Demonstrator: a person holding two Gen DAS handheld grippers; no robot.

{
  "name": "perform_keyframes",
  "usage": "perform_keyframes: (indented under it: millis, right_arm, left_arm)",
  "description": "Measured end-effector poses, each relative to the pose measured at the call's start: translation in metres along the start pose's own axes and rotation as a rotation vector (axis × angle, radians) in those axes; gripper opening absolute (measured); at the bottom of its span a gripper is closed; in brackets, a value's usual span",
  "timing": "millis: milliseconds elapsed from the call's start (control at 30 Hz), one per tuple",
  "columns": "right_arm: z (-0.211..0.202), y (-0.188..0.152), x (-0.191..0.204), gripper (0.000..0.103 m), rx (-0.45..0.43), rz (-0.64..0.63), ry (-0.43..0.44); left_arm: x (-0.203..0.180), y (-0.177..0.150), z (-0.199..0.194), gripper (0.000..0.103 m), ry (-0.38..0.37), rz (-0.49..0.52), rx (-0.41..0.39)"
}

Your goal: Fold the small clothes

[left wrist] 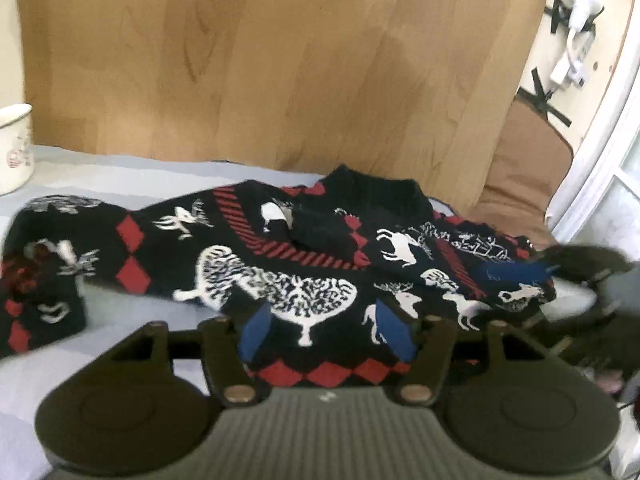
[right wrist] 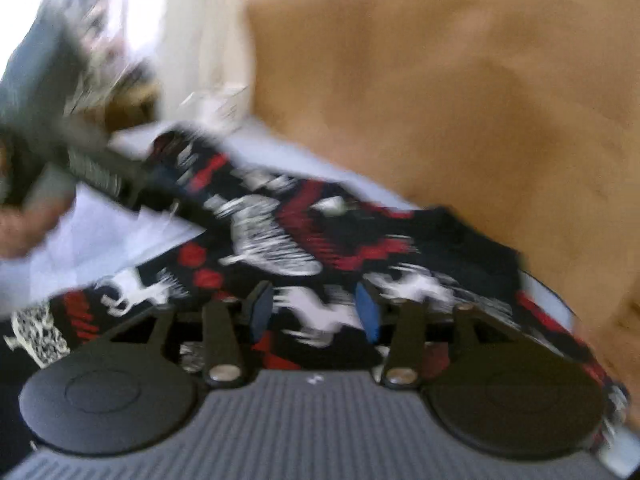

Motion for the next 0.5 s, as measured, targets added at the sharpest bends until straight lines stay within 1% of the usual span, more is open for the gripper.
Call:
perform_keyframes:
  millis: [33,67,100,167,200,233,267,333,367,433,467,500]
  right_arm:
    - [-0.005,0.006,-0.028,0.052,-0.011,0.065,-0.043]
    - [-0.017,0.002,-0.059,0.054,-0.022,0.139,-0.098]
    - [-0.027,-0.004,-0.098,0.055,-0.028,0.236,-0.171]
    - [-0.04,-0.021,-0.165,0.057,-0.022,0.431,-0.282]
    - [-0.044,-0.036,-0.2,0.06,-0.014,0.545,-0.326]
    - [-0.044,-0.049,-0.221,0.062,-0.003,0.624,-0.35]
    - [-0.043,-0.065,-0.235,0.067,0.014,0.687,-0.363]
    - [-0.035,-0.092,-0.254,0.067,0.058,0.779,-0.362]
    - [-0.029,-0.099,-0.254,0.067,0.075,0.805,-0.356]
    - [-0.022,-0.109,-0.254,0.067,0.087,0.858,-0.328]
    - [-0.019,-0.11,-0.252,0.067,0.084,0.878,-0.306]
    - [-0.017,-0.111,-0.251,0.066,0.082,0.893,-0.285]
  left_arm:
    - [0.001,0.0,0.007,0.065,-0.013,-0.003,0.012]
    - [0.0,-0.001,0.015,0.072,-0.029,-0.012,0.029]
    - [0.0,-0.001,0.025,0.076,-0.046,-0.031,0.051]
    - [-0.001,-0.003,0.044,0.077,-0.092,-0.077,0.089]
    - [-0.002,-0.003,0.051,0.077,-0.106,-0.094,0.101]
    - [-0.003,-0.003,0.059,0.077,-0.115,-0.111,0.11]
    - [-0.003,-0.001,0.065,0.078,-0.12,-0.125,0.111]
    - [0.0,0.005,0.074,0.08,-0.132,-0.169,0.09]
    - [0.003,0.009,0.079,0.085,-0.143,-0.209,0.078]
    - [0.011,0.019,0.089,0.089,-0.173,-0.315,0.044]
    - [0.014,0.023,0.093,0.088,-0.179,-0.354,0.03]
    - [0.017,0.028,0.1,0.084,-0.176,-0.39,0.014]
Point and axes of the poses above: each gripper's, at about its wrist camera, not at the fingertips, and z roughly the way its jaws point, x to its left, y to its top, the point moved 9 cm from there along z, roughly the way its jaws point, and after that the axes turned 11 degrees about -y, right-handed, at the moved point
